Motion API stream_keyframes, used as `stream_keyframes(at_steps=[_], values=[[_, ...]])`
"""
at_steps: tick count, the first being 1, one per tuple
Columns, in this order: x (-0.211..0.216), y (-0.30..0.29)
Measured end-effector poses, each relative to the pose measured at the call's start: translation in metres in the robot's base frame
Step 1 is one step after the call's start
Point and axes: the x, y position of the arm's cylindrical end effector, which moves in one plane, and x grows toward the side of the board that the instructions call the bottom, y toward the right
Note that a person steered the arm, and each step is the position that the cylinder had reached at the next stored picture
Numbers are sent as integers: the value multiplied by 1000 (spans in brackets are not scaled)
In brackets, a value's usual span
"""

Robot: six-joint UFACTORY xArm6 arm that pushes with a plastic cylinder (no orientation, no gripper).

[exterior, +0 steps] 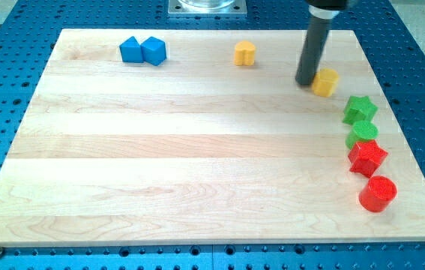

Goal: Adjust the yellow blocks above the green star

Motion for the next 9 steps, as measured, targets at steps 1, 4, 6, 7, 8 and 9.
stream_keyframes(at_steps=[1, 4, 6, 7, 8, 9], values=[[13, 21], [25, -148], [-60, -174], [-78, -143], [-56, -75], [-43, -12]])
